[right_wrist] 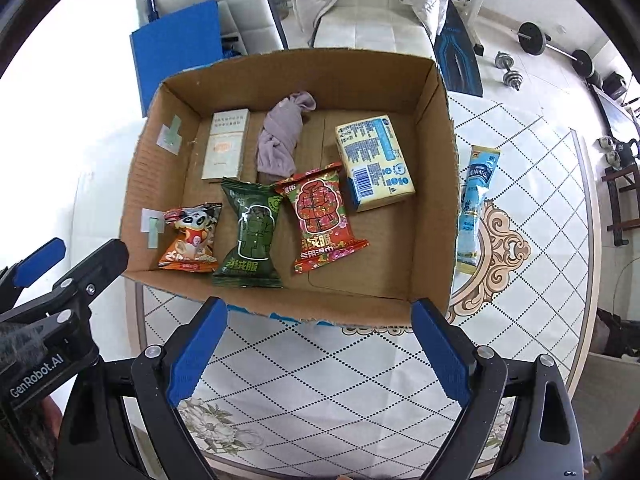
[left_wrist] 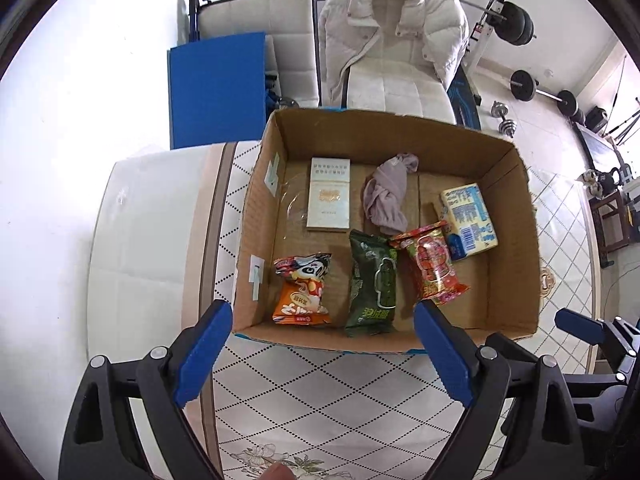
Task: Organize soft objects
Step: 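Grasp the blue milk-powder stick pack with the right tool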
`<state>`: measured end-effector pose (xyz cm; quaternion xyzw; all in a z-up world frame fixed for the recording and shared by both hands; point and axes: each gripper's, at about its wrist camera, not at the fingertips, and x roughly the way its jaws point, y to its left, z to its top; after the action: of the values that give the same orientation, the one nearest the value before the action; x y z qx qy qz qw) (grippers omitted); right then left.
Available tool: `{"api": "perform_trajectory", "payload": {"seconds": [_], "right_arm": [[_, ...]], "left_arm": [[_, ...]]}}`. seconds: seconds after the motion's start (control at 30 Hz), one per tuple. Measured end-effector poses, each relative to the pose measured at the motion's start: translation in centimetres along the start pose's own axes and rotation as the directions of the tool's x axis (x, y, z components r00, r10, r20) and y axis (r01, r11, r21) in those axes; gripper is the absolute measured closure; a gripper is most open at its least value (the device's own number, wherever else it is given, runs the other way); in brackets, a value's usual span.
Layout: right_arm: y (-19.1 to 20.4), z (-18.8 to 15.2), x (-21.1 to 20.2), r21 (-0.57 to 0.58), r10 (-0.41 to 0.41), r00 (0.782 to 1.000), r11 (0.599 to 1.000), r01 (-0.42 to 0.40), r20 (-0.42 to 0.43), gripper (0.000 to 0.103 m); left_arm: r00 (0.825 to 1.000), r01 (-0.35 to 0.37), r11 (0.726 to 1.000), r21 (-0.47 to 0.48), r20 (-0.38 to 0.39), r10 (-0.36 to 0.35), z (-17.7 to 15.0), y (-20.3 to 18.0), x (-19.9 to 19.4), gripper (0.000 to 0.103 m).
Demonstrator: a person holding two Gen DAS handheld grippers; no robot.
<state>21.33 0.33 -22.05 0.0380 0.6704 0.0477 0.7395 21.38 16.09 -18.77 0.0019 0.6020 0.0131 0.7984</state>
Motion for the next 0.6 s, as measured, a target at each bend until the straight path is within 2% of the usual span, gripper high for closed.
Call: {"api": "perform_trajectory", "payload": {"seconds": [0.13, 0.23, 0.33, 0.4, 0.5, 0.6], "right_arm": [[-2.3, -0.1, -1.3, 0.044, 0.027, 0.999, 0.999, -0.028, 0.027, 0.008], [-6.7, 0.4, -2.2, 0.142, 0.059, 0.997, 0.988, -0.066, 0.053, 0.008], [-11.6, 1.4, -1.8, 0.233, 0.038, 0.998, 0.971, -0.05, 0.055, 0.008], [-15.2, 2.3, -0.3, 0.303, 0.012, 0.999, 0.953, -0.021, 0.035, 0.008], [-19.7, 3.5, 3.2, 0.386, 0.02, 1.0, 0.922, -0.017, -0.005, 0.008], [-22.5, 4.7, 7.5, 0.437, 0.069, 0.996, 0.899, -0.037, -0.057, 0.011]], "left_arm": [[0.999, 0.039, 0.999, -0.02, 0.007, -0.039, 0.3, -0.8, -0.4, 0.01], [0.999, 0.044, 0.999, -0.007, 0.0, -0.044, 0.9, -2.0, 0.3, 0.01], [0.998, 0.055, 0.998, 0.006, -0.019, -0.055, 1.3, -3.5, 1.7, 0.01], [0.997, 0.066, 0.998, 0.005, -0.04, -0.066, 1.7, -4.4, 3.1, 0.01], [0.997, 0.055, 0.998, 0.017, -0.062, -0.054, 2.2, -5.9, 5.4, 0.01], [0.994, 0.048, 0.999, 0.025, -0.097, -0.045, 2.5, -7.1, 7.7, 0.01]]}}
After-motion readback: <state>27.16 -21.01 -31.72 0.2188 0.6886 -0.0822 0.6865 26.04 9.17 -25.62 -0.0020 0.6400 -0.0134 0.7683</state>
